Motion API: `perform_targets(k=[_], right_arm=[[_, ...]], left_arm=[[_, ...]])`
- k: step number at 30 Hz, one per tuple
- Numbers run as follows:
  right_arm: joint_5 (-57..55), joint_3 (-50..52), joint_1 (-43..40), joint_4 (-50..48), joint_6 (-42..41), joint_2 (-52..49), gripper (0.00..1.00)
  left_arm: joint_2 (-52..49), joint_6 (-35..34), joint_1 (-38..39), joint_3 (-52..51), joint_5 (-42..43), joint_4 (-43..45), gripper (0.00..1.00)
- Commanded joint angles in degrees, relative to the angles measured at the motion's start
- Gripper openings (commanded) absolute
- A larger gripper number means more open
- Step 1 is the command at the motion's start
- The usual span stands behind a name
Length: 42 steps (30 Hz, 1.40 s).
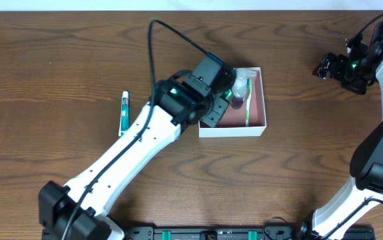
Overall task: Pack container
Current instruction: 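Lower the soap box into the box and open the left gripper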
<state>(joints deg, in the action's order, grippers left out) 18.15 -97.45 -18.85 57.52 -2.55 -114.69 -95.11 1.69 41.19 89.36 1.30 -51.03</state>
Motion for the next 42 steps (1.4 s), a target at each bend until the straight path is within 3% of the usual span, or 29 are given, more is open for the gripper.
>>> perform_targets(k=[1,6,17,28,30,32,42], right_arm=[[0.02,-1.07,-0.33,-0.11,0.46,0.09,0.99],[0.02,-1.07,-0.31,-0.09,0.46,0.09,0.99],[0.02,-1.07,-0.31,-0.11,0.46,0.09,0.99],[0.02,-1.07,-0.33,-0.11,0.46,0.09,0.99],[0.02,-1.07,-0.31,-0.11,0.46,0.09,0.99],[0.02,-1.07,-0.33,-0.09,0.46,0.09,0.99],[0.02,-1.07,-0.33,-0.09,0.46,0.09,0.99]], left_arm=[[-1.99,4.81,1.49,0.70,-0.22,0.42,0.52],[-4.87,10.38,2.95,0.70,-0.22,3.23,0.52],[-12.31,13.11,2.89,0.70,-0.26,13.33,0.52],[-16.81,13.07,2.89,0.70,-0.26,14.01,0.52],[-16.87,13.07,2.89,0.70,-0.26,14.01,0.53],[-16.87,13.07,2.89,0.70,-0.26,14.01,0.64],[-16.87,13.03,2.89,0.70,-0.26,13.84,0.65]])
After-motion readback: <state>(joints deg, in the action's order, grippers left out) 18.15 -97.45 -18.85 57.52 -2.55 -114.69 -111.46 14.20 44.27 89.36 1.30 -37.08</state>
